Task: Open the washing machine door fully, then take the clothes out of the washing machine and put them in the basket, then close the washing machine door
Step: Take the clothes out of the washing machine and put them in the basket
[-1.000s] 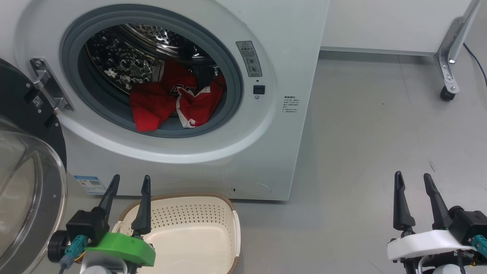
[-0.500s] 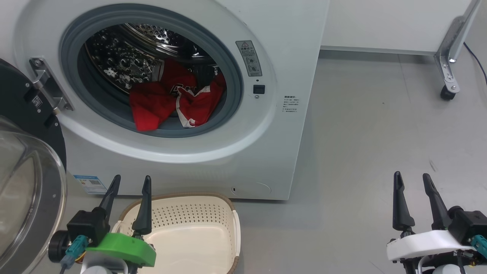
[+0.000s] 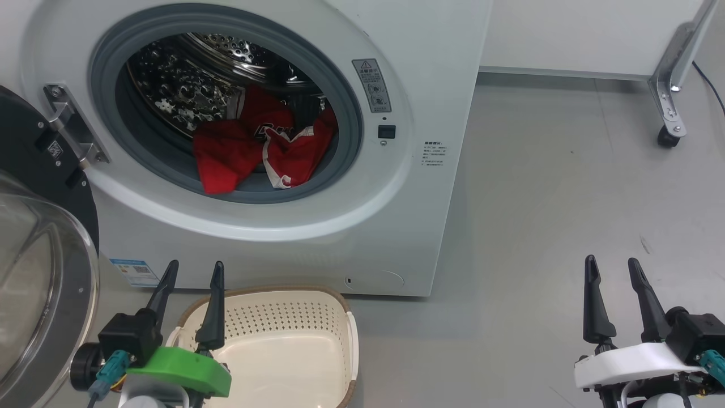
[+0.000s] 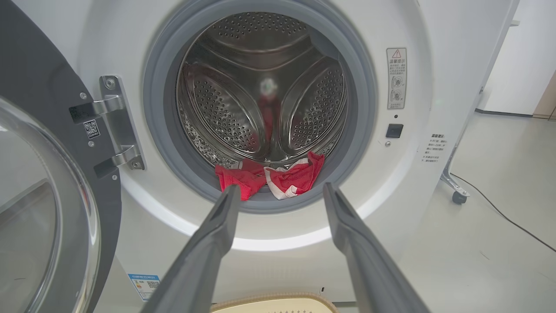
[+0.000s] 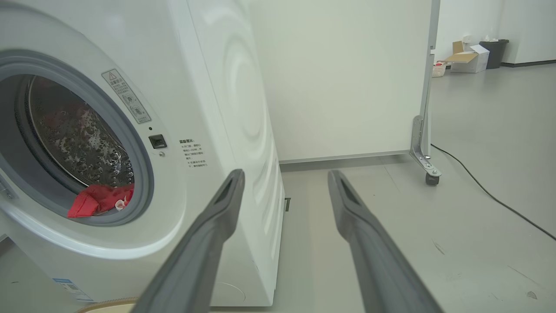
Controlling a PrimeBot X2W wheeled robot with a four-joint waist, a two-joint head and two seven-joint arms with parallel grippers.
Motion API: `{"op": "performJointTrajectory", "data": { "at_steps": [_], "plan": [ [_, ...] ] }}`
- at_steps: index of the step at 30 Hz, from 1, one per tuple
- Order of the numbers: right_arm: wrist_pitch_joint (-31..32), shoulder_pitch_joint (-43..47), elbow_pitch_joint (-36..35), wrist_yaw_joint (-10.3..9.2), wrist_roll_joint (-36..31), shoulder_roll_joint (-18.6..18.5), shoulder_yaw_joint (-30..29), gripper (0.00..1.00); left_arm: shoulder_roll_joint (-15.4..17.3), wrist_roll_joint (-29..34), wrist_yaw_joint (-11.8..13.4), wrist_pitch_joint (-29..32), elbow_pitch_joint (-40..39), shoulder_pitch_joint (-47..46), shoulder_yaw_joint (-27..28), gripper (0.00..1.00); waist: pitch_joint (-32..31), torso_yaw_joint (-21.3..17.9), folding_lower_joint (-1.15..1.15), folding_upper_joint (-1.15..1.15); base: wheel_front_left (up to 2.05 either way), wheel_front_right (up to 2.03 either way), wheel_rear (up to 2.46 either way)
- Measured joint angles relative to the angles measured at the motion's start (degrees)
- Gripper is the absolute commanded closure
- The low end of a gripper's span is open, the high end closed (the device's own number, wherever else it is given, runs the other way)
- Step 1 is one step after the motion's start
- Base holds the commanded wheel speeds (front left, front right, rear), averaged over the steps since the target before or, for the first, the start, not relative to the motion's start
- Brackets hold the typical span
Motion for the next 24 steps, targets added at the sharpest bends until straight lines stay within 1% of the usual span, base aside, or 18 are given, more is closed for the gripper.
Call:
{"op": "performJointTrajectory", "data": {
  "at_steps": [7,11,14,19,24],
  "plan": [
    [0.0,0.0,-0.64,0.01,-0.02,0.09,0.53,0.0,0.35,-0.1,0.33,0.1,-1.02,0.1,0.52,0.0,1.67,-0.65,0.0,0.0,0.0,0.0,0.0],
    [0.0,0.0,-1.0,0.0,-0.09,0.09,0.53,0.0,0.19,-1.38,0.36,0.6,-1.99,0.1,1.22,0.0,3.41,-1.27,0.0,0.0,0.0,0.0,0.0],
    [0.0,-0.01,-1.51,0.0,-0.27,0.09,0.68,0.0,0.46,-1.42,0.83,1.19,-2.34,0.05,1.8,0.0,4.96,-1.9,0.0,0.0,0.0,0.0,0.0],
    [0.0,-0.2,-2.23,0.01,-0.43,0.24,1.83,0.0,2.03,-1.42,1.26,2.46,-3.19,-0.69,2.99,0.0,7.84,-3.5,0.0,0.0,0.0,0.0,0.0],
    [0.0,-1.12,-2.78,0.01,-0.43,0.46,2.27,0.0,3.79,-1.7,2.04,4.58,-3.54,-3.99,5.25,0.0,10.67,-6.03,0.0,0.0,0.0,0.0,0.0]
  ]
}}
